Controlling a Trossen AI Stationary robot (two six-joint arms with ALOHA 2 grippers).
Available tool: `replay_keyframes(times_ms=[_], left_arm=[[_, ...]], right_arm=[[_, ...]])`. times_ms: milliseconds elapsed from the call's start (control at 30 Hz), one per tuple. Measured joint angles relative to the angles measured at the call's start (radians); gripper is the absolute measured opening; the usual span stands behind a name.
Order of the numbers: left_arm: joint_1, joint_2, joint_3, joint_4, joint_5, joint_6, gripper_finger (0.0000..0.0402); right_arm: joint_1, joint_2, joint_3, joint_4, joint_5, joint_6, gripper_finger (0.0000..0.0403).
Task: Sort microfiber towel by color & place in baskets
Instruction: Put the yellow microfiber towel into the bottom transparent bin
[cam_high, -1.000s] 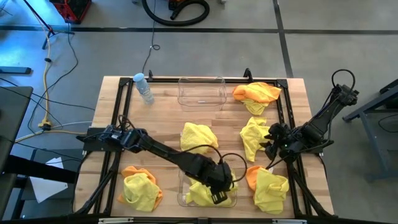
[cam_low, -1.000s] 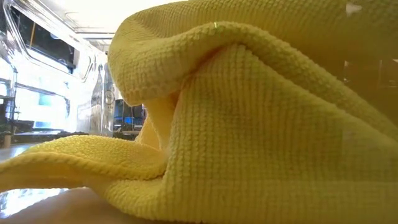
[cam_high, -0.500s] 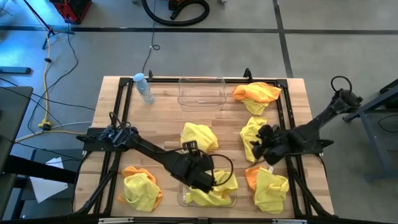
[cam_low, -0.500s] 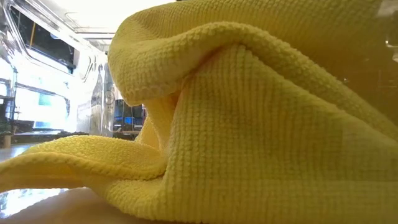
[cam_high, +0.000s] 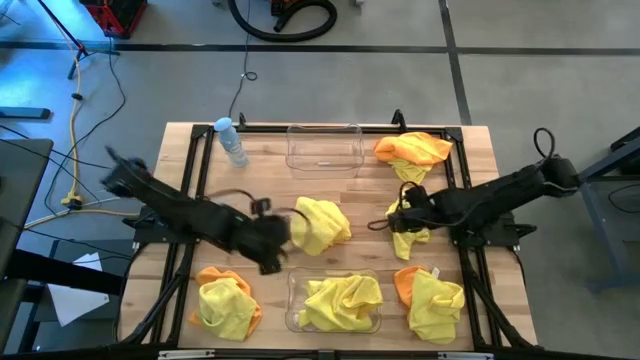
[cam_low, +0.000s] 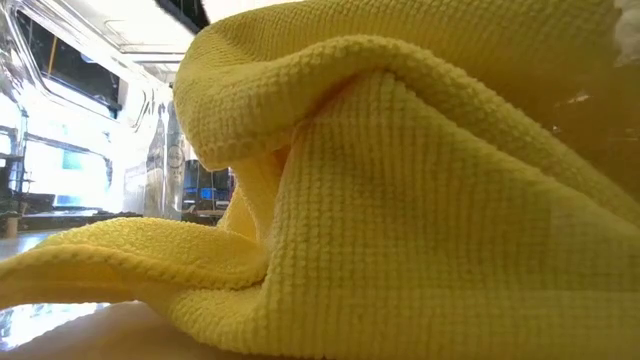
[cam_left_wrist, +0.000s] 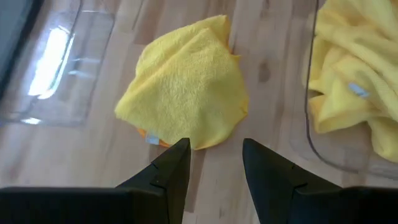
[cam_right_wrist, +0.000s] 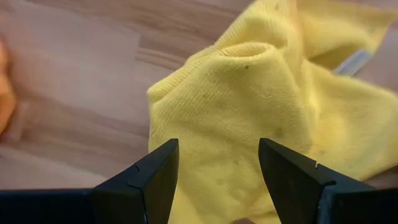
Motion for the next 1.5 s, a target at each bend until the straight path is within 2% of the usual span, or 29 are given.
replay_keyframes(times_ms=[167,400,500,667,700,767,833,933,1133,1333,1500], left_arm=[[0.010,-0.270,-0.262,0.131,0.031,-0.006,0.0135],[0.006,-0.563,-0.471,0.207,0.034,-0.019,0.0135],[0.005,-0.665,-0.541,0.247,0.034,-0.019,0.0135],[0.005,-0.798,-0.631,0.258,0.034,-0.011,0.0135],[0.005,-0.820,-0.645,0.258,0.034,-0.012,0.0135],[0.005,-0.859,-0.666,0.260,0.047,-0.025,0.0135],[0.005,-0.888,-0.673,0.258,0.078,-0.041,0.0135],[0.005,-0.911,-0.672,0.261,0.121,-0.052,0.0135],[0.005,-0.911,-0.672,0.260,0.157,-0.046,0.0135],[0.005,-0.894,-0.672,0.262,0.157,-0.096,0.0135],[0.005,-0.880,-0.672,0.263,0.157,-0.175,0.0135]], right_arm=[[-0.076,0.111,0.000,0.049,-0.088,0.043,0.0216],[-0.112,0.271,0.004,0.115,-0.189,0.054,0.0202],[-0.107,0.311,0.005,0.143,-0.203,0.070,0.0161],[-0.061,0.303,0.026,0.169,-0.201,0.114,0.0032],[-0.045,0.291,0.039,0.160,-0.198,0.113,0.0019],[-0.015,0.265,0.070,0.108,-0.185,0.115,0.0022],[0.018,0.227,0.125,0.066,-0.150,0.114,0.0028],[0.085,0.203,0.218,-0.031,-0.079,0.104,0.0013],[0.232,0.205,0.494,-0.218,0.076,0.095,0.0005],[0.401,0.248,0.771,-0.241,0.235,0.042,0.0003],[0.520,0.345,0.975,-0.172,0.306,-0.076,0.0002]])
